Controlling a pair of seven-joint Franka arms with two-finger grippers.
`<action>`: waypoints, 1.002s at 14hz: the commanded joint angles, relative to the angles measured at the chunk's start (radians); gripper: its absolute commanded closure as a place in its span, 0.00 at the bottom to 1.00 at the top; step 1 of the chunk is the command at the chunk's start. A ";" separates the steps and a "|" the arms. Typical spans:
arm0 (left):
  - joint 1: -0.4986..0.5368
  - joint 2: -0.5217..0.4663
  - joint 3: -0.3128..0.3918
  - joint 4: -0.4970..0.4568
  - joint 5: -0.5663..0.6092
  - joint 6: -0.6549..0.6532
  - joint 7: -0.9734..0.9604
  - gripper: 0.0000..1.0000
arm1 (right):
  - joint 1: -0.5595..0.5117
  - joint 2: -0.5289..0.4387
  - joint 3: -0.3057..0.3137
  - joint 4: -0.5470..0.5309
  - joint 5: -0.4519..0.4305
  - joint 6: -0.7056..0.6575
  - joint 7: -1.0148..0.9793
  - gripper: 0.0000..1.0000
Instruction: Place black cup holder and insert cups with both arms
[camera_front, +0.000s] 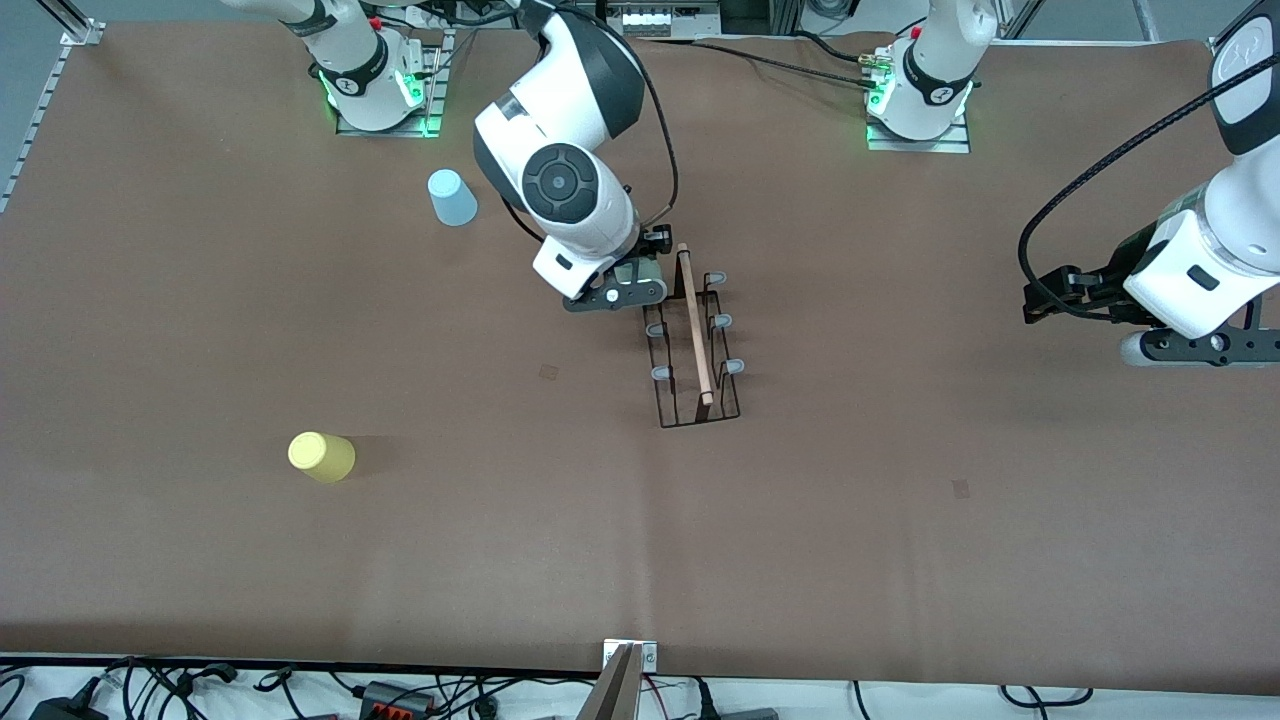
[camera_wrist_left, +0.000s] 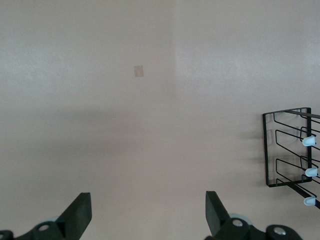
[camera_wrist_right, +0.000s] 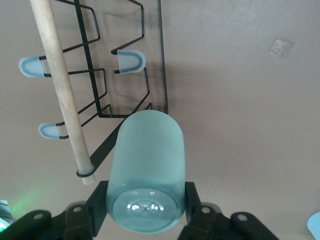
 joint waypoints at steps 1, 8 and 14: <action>-0.006 -0.030 0.011 -0.033 -0.019 0.018 0.000 0.00 | 0.011 0.032 0.001 0.030 0.015 0.005 0.014 0.76; -0.009 -0.071 0.005 -0.090 -0.014 0.039 -0.053 0.00 | 0.014 0.078 0.001 0.056 0.010 0.005 0.015 0.76; 0.001 -0.093 0.006 -0.145 -0.013 0.068 -0.052 0.00 | 0.014 0.123 0.001 0.090 0.012 0.010 0.020 0.76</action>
